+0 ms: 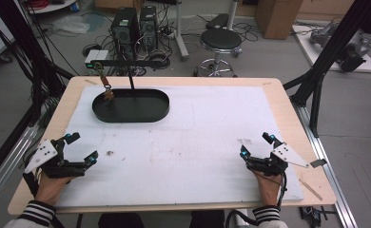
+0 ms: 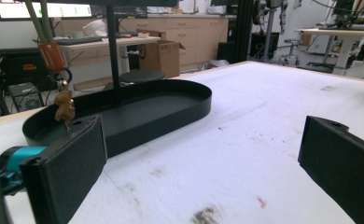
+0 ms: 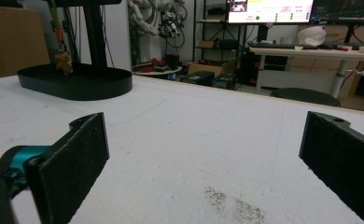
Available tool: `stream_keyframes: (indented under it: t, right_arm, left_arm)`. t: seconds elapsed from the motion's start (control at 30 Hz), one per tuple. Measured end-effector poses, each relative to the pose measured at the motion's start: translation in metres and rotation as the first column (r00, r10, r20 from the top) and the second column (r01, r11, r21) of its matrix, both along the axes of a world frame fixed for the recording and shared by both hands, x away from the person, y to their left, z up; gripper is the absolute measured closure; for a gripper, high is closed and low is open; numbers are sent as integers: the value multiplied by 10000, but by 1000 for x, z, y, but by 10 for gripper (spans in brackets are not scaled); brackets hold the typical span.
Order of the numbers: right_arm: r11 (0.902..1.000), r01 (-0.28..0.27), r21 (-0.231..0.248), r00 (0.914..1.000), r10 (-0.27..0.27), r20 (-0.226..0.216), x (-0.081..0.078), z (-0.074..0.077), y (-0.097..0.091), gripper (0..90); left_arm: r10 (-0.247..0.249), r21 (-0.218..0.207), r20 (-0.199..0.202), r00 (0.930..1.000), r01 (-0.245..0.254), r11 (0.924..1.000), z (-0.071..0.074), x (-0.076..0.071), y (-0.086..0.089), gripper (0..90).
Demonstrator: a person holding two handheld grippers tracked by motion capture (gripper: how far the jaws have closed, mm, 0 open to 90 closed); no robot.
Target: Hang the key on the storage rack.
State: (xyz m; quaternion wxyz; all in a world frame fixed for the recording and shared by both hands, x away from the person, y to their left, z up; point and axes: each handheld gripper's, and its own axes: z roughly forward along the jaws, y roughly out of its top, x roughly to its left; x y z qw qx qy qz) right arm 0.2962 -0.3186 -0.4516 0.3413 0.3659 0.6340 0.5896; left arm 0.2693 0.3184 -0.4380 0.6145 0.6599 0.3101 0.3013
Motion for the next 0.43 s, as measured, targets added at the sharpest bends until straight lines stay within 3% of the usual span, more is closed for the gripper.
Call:
stream_keyframes:
  t: [0.13, 0.27, 0.43]
  right_arm:
    - [10000, 12, 27, 10000, -12, -9, 0, 0, 0, 4]
    - [10000, -1, 10, 10000, 1, -17, 0, 0, 0, 4]
    - [10000, 26, -3, 10000, -26, -44, -1, 0, 1, 5]
  left_arm:
    - [3, -243, 46, 10000, -1, 9997, -12, -5, 1, 17]
    - [269, -375, 513, 9983, -250, 9990, -15, -10, 1, 17]
    - [289, -352, 622, 9976, -268, 9990, -15, -11, 1, 17]
